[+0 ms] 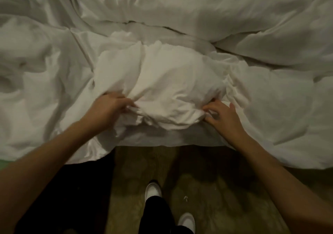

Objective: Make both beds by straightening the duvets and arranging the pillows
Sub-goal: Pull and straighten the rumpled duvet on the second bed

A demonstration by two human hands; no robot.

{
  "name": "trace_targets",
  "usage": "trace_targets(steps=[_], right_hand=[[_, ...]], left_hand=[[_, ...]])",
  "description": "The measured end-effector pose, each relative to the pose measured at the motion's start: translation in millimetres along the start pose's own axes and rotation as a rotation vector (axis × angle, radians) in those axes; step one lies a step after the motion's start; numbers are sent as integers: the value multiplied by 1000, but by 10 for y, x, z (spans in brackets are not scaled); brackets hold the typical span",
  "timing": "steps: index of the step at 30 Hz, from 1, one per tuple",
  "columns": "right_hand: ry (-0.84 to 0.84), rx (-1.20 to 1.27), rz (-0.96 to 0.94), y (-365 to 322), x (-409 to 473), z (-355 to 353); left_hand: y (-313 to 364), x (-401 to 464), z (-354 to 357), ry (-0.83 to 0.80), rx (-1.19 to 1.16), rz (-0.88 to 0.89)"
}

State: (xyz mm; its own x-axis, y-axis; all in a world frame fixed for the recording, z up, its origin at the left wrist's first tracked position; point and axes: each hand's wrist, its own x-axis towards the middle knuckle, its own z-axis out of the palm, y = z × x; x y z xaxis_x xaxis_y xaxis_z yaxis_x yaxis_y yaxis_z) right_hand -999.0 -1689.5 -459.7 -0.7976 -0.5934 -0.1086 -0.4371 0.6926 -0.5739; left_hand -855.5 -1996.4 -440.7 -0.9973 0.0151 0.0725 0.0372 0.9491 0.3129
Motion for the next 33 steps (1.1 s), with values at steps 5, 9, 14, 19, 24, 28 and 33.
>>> trace_targets(steps=[5,9,14,19,24,28,33], right_hand=[[-223,-119,-19,-158,-244,121],[-348,-144,-19,-169,-436,239],[-156,-51,-159,-367,-492,202],[-62,-70,-291,-809,-352,196],[-74,-131,-430,-1460,-3,380],[-168,-175,-487,-2054,289,612],[-221,-229,-673,-2819,614,920]], left_hand=[[-230,-550,-639,-129,64,-56],[-124,-870,-300,-100,57,-113],[94,-986,-141,51,51,-143],[142,-1308,-325,289,-93,-394],[-119,-1641,-499,318,-141,-615],[-448,-1846,-624,357,-127,-697],[-922,-2125,-788,323,-59,-759]])
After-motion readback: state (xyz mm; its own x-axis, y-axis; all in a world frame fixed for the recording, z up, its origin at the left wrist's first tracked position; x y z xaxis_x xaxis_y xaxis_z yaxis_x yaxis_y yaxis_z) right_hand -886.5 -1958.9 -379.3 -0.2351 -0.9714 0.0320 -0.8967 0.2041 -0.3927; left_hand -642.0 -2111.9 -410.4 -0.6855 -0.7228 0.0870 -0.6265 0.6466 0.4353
